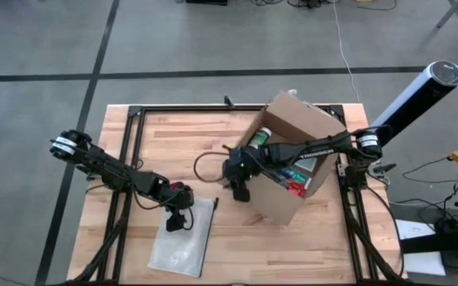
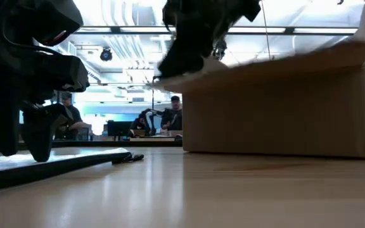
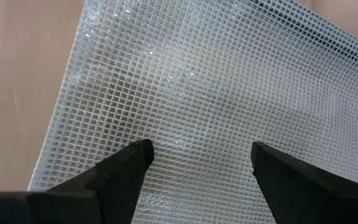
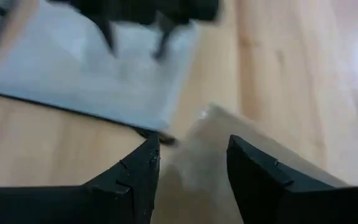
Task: Unpack boxes
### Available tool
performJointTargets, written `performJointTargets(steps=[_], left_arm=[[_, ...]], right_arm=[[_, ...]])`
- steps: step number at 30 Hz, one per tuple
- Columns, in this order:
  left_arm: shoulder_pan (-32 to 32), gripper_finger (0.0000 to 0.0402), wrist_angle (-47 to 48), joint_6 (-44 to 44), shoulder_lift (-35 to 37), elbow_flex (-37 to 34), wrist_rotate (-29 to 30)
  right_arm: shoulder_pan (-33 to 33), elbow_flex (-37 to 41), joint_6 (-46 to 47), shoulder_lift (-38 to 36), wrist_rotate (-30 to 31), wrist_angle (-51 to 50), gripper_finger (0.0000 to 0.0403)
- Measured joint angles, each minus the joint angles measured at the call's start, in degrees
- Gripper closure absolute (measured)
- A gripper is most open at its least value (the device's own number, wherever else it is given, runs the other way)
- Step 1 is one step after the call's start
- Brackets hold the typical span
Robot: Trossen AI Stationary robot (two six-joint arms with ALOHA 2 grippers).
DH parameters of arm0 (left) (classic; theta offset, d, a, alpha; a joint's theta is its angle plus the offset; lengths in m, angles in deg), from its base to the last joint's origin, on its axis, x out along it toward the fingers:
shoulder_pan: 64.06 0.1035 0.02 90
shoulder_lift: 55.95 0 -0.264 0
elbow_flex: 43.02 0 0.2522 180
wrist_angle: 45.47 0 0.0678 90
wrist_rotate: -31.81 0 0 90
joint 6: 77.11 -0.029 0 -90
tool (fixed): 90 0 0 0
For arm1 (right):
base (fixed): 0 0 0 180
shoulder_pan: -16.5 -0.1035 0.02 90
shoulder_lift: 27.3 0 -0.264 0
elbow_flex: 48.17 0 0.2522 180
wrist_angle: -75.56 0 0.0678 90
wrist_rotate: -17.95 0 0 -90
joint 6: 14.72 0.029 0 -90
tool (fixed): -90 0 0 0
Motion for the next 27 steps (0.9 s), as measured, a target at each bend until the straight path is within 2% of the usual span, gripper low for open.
performJointTargets(steps=[10, 21, 27], left_arm=[[0.0, 0.0125, -2.9, -1.5, 0.0, 0.0, 0.1], [0.0, 0.0125, -10.0, -3.1, 0.1, 0.1, 0.0], [0.0, 0.0125, -8.6, -3.1, 0.2, 0.1, 0.0]], right_arm=[[-3.4, -0.1, 5.2, 6.1, 0.3, 5.9, 0.0227], [-0.9, -0.1, 9.1, 14.6, 0.0, 6.8, 0.0223], [-0.1, -0.2, 11.9, 17.4, -5.6, 9.5, 0.0222]])
